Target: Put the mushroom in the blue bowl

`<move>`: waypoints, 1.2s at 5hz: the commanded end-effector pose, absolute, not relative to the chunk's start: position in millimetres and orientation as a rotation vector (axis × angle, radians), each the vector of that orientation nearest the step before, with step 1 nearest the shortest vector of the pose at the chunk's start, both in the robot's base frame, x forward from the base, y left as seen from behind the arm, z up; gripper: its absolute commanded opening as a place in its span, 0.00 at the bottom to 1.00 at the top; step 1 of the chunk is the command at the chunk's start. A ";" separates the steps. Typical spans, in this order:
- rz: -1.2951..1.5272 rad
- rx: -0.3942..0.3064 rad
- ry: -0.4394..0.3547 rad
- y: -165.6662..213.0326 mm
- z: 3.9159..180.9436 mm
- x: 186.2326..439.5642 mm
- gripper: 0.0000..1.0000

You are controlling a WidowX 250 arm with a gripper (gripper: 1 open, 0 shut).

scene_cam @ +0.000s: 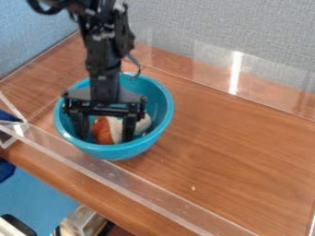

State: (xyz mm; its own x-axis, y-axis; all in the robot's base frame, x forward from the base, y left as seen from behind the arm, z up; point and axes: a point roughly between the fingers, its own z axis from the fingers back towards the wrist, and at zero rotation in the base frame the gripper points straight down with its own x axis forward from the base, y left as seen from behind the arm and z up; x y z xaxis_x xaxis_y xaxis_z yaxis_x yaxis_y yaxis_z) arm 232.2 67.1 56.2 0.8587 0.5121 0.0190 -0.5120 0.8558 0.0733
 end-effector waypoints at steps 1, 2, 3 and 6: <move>0.576 0.071 -0.060 75.9 84.9 233.1 1.00; 0.610 0.063 -0.083 83.7 106.6 234.1 1.00; 0.629 0.056 -0.089 103.7 117.0 234.4 1.00; 0.580 0.036 -0.085 89.6 133.5 248.9 1.00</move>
